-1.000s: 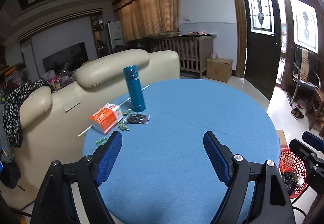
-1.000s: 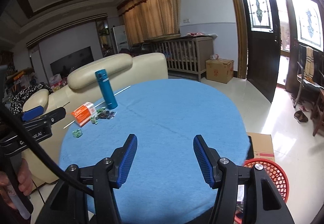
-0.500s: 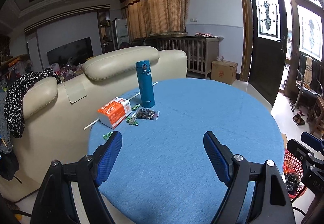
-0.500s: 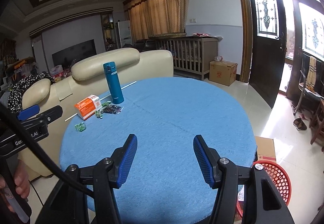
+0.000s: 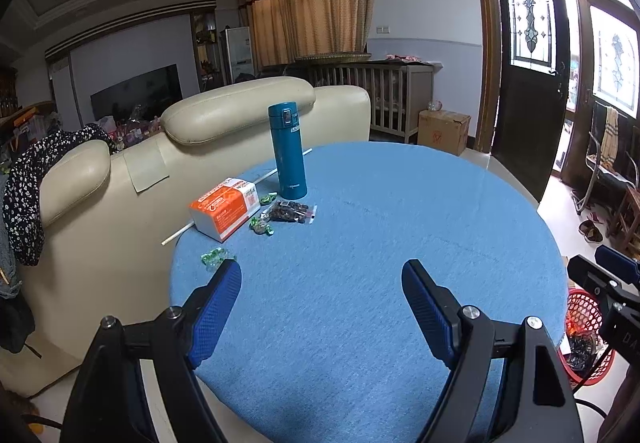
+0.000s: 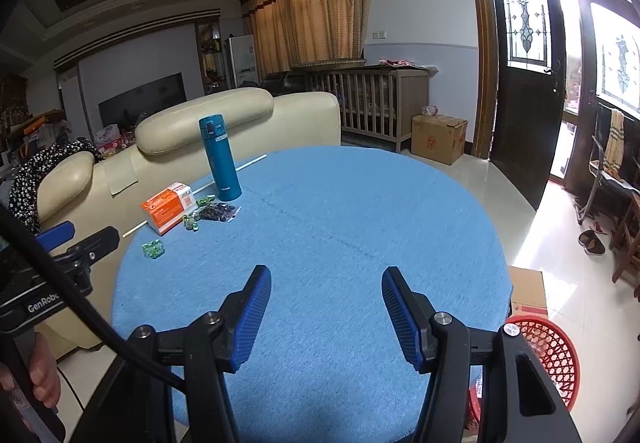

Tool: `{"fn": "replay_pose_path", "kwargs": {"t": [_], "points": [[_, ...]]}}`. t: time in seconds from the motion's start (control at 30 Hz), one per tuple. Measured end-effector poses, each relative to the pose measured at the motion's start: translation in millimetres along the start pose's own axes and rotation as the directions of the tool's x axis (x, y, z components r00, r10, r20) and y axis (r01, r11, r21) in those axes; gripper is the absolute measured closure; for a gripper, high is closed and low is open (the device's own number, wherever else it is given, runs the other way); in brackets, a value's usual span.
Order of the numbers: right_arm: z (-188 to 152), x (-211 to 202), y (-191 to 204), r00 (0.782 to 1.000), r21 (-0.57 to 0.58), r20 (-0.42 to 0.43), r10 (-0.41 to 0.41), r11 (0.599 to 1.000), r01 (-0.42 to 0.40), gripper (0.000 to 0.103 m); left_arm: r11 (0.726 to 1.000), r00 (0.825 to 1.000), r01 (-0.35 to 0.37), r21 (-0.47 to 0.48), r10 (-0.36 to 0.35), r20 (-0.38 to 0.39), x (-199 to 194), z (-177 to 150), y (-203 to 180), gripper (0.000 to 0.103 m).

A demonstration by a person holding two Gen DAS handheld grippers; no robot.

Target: Collect trash

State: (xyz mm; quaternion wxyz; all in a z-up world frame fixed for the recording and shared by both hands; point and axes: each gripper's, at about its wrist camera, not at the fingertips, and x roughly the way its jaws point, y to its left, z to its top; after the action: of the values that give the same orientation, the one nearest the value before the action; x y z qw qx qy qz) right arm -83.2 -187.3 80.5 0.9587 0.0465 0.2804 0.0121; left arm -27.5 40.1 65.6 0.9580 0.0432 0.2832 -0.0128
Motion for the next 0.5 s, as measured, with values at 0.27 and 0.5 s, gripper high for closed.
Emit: {"fn": "replay_pose_path", "kwargs": {"t": [0.27,0.5], "points": [[0.8,13.7,-0.5,1.000,0.006,-0.015,-0.002,1.000,0.002,0.041,1.000,1.000,-0.003,0.000,0.003,-0.029,12.8,-1.8,2.2,0.020],[2.8,33.1,-7.0,0.999,0.022,-0.036,-0.009,1.000,0.010,0.041,1.000,0.998,0.005,0.016,-0.004,-0.067,32.1,-1.0,-5.5,0.020]]}}
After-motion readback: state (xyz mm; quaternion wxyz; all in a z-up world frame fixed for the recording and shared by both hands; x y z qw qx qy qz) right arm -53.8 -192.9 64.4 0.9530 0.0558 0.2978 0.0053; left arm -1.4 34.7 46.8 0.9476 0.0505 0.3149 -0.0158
